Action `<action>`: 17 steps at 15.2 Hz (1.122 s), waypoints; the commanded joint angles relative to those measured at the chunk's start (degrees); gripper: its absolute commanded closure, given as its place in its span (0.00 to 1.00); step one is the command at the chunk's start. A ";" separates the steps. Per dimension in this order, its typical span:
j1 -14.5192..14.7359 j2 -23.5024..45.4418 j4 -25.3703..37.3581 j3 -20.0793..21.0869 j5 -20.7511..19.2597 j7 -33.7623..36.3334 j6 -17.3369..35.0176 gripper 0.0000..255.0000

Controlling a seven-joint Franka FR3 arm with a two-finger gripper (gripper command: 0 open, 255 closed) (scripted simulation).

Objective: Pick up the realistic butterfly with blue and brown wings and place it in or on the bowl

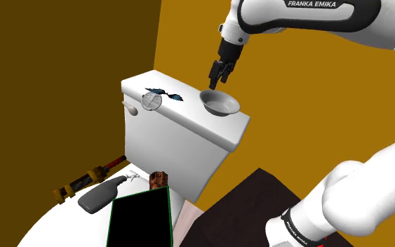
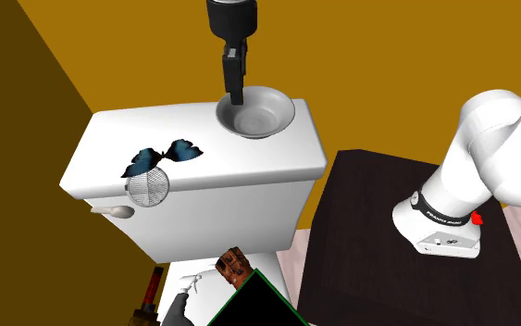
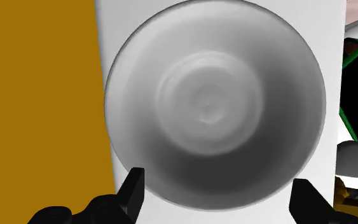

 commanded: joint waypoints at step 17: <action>3.89 32.09 37.04 3.53 0.20 -10.69 -6.49 0.00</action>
